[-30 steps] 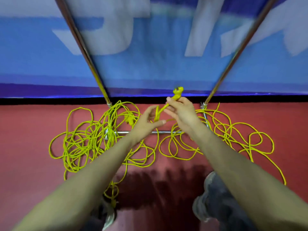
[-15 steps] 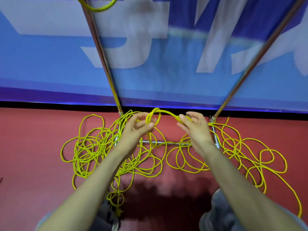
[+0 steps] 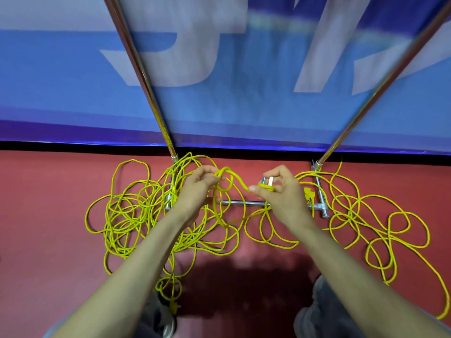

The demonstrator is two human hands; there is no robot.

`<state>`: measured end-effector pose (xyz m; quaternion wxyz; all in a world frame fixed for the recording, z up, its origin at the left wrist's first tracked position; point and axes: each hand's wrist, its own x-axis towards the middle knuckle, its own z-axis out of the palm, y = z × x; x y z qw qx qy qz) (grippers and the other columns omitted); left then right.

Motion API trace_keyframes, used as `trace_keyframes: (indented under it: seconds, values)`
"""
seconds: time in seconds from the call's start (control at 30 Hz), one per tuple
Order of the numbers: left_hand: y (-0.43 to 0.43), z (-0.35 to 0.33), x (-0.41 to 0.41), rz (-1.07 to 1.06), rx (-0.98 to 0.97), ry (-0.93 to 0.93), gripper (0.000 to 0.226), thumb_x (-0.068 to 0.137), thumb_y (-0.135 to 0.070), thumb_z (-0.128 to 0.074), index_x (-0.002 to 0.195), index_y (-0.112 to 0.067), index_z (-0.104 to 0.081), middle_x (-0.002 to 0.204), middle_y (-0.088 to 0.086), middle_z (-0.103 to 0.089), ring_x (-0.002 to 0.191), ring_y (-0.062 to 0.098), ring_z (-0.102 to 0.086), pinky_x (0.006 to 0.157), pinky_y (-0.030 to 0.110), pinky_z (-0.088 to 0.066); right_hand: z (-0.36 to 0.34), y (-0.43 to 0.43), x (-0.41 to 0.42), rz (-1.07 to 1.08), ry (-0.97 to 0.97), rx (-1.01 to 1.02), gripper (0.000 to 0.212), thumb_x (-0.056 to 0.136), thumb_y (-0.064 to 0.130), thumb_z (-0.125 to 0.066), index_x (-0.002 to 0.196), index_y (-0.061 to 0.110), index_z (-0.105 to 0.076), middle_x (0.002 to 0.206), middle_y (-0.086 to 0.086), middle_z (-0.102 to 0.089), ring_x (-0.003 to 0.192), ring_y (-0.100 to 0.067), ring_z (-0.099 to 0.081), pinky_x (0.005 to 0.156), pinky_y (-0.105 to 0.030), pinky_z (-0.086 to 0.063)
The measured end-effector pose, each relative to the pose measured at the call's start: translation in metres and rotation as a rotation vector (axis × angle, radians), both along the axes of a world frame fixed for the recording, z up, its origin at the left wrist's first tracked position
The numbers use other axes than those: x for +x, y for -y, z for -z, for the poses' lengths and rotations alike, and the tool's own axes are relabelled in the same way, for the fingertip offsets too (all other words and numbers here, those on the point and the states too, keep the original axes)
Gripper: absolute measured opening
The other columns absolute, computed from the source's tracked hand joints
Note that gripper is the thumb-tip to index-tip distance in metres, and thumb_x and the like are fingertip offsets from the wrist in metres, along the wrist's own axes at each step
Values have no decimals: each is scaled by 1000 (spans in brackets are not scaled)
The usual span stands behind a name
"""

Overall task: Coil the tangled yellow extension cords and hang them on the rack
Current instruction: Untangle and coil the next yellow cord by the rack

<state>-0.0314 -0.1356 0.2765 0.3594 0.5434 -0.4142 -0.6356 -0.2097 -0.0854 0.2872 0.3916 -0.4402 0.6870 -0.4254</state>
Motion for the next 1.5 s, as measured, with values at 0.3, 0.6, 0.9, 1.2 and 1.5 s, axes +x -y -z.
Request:
trace_keyframes:
  seconds: [0.3, 0.6, 0.9, 1.2, 1.5]
  values:
    - [6, -8, 8, 41, 4, -39, 17, 91, -3, -59, 81, -14, -51, 67, 1, -67, 65, 12, -67, 64, 30, -51, -8, 7, 2, -170, 149, -18, 36, 73, 0, -76, 87, 24, -53, 90, -4, -65, 83, -18, -64, 80, -29, -52]
    - [-2, -12, 1, 144, 88, -166, 38, 61, -20, -78, 95, -7, -64, 79, 5, -66, 75, 23, -59, 76, 41, -48, -7, 10, 15, -40, 306, -31, 26, 79, 8, -74, 95, 19, -57, 105, -4, -60, 86, -6, -62, 80, -26, -56]
    - [-1, -11, 1, 101, 151, -316, 24, 67, -15, -73, 80, -9, -55, 74, 9, -65, 60, 17, -64, 54, 33, -58, -12, 9, 11, -178, 432, 45, 24, 77, 4, -74, 94, 17, -62, 102, -4, -68, 96, -16, -66, 91, -33, -52]
    - [3, -11, -1, 112, 159, -312, 25, 73, -23, -70, 88, -9, -55, 79, 9, -63, 69, 15, -63, 58, 29, -58, -15, 16, 14, -160, 572, 126, 36, 77, -3, -70, 98, 18, -50, 83, 4, -61, 80, -11, -64, 79, -30, -54]
    - [9, -11, 0, -73, 112, -193, 14, 89, -19, -67, 80, -10, -61, 62, -1, -46, 58, 11, -48, 58, 30, -60, -26, 19, 2, -255, 844, 239, 30, 83, 14, -60, 112, 11, -63, 106, -6, -69, 97, -18, -66, 86, -36, -55]
